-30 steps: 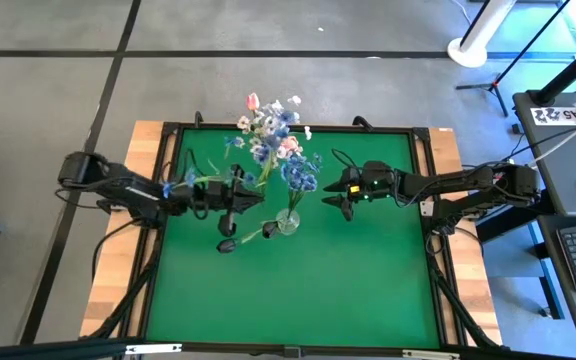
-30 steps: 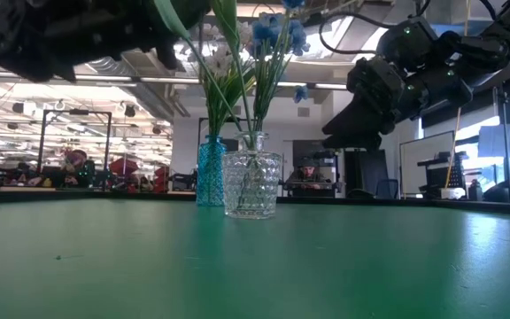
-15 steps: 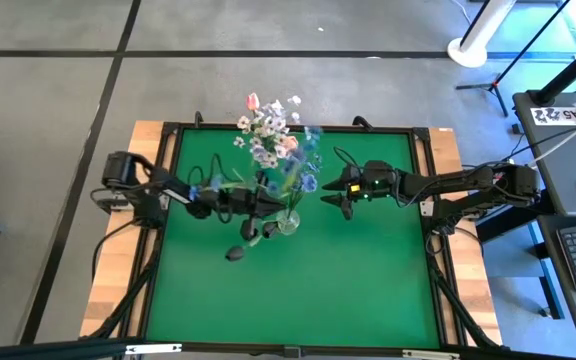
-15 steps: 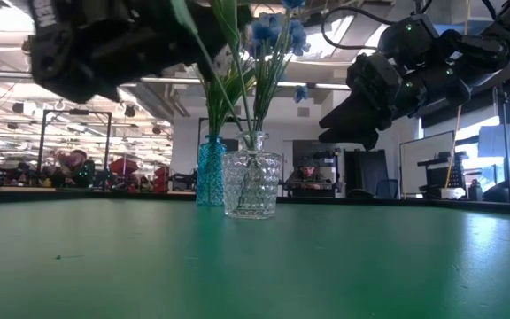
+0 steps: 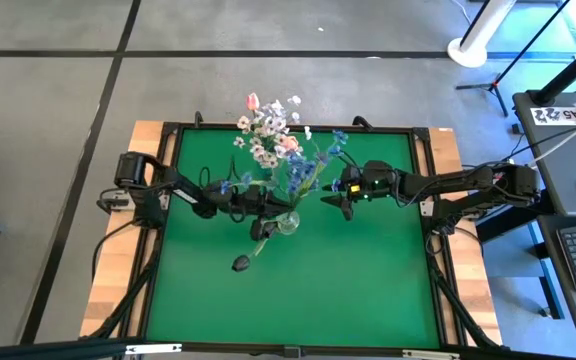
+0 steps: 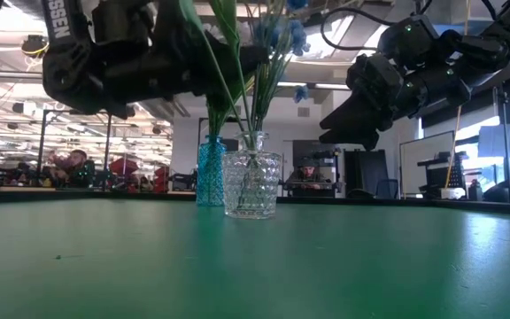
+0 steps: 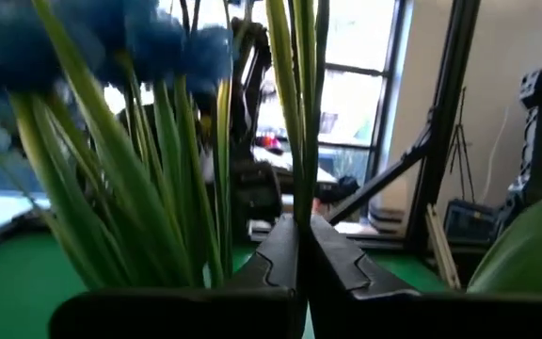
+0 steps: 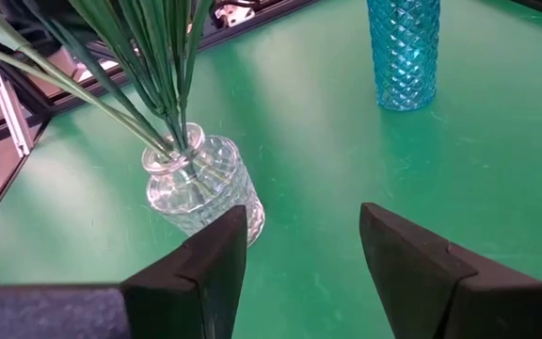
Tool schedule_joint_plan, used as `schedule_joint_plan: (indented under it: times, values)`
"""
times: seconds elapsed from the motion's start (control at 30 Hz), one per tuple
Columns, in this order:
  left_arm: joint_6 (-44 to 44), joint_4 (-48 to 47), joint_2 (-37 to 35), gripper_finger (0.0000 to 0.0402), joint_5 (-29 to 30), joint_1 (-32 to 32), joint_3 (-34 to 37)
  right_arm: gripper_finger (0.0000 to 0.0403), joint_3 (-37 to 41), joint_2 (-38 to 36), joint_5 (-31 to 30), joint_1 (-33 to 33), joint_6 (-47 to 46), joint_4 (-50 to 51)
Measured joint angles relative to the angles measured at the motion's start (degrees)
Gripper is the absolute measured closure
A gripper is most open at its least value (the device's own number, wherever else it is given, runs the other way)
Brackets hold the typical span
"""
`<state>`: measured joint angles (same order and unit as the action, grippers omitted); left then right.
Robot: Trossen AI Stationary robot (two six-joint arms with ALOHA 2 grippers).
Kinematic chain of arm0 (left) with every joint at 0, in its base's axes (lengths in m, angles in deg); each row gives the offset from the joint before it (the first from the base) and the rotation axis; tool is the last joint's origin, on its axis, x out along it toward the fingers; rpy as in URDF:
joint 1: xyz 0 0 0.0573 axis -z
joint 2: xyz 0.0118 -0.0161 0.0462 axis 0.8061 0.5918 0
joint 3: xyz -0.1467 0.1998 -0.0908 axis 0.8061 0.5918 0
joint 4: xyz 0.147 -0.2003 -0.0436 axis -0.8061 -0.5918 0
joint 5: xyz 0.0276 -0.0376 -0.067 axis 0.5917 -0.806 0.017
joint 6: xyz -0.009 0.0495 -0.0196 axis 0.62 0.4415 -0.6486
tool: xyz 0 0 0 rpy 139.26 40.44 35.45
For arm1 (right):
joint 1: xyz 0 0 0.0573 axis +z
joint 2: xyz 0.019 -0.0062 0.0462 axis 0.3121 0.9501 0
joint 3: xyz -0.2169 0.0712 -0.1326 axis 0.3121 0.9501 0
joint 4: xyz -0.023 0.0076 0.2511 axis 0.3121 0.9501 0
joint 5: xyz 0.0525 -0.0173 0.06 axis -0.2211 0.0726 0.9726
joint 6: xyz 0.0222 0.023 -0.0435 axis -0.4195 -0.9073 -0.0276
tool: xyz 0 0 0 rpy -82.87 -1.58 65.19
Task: Sort flowers into vase by color
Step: Put the blue flowers into the transparent vase
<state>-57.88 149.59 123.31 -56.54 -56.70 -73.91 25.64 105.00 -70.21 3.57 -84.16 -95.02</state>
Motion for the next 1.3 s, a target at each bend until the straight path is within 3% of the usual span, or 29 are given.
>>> schedule_joint_plan:
  times: [0.47, 0.77, 1.3]
  values:
    - [-1.64, -11.40, 0.00, 0.0397, 2.64, 0.15, 0.02, 0.0198, 0.00, 0.00, -0.31, 0.00, 0.00, -0.11]
    - [-1.61, -17.43, 0.00, 0.0342, 3.67, 0.68, 0.02, 0.0198, 0.00, 0.00, -0.31, 0.00, -0.02, -0.20]
    - [-1.34, -19.98, -1.68, 0.0243, 5.62, 2.08, 0.00, 0.0198, 0.00, 0.00, -0.29, 0.00, -0.28, -0.20]
